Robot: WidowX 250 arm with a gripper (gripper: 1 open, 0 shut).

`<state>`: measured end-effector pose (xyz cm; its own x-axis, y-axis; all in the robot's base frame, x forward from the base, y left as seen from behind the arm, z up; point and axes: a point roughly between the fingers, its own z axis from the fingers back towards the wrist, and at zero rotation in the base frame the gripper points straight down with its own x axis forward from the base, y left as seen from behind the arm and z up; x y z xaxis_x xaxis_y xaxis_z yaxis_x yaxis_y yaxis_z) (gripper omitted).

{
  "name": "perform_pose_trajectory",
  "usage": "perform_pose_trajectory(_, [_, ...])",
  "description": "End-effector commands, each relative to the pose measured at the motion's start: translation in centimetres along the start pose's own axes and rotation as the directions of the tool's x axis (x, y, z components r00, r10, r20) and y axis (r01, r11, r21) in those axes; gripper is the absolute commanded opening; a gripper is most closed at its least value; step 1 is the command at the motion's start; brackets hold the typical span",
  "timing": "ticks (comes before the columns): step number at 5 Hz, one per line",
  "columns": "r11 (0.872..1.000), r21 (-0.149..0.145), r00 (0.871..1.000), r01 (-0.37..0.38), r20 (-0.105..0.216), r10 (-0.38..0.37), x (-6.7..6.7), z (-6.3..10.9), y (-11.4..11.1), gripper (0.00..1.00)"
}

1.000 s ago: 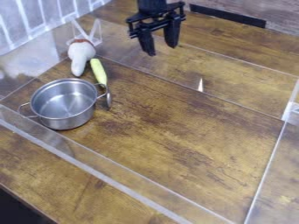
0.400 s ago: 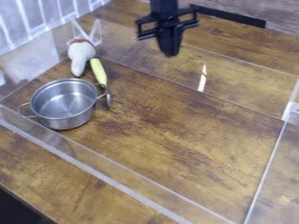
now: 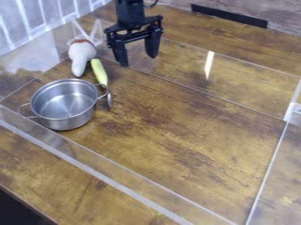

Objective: Move the green spoon to the left

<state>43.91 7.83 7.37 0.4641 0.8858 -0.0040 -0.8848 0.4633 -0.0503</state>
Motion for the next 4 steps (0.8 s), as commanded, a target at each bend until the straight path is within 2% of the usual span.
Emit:
perform_pose_trajectory(1, [0.998,-0.05,0.996,-0.041,0.078,0.045,2.0,3.3,0.5,1.0])
perform_pose_trajectory(3, [0.999,-0.01,0.995,-0.036,0.088,0.037,2.7,0.5,0.5,1.0])
perform_pose_trajectory(4, [0.999,0.0,0.996,-0.032,0.088,0.032,3.1,-0.1,1.0,0.0])
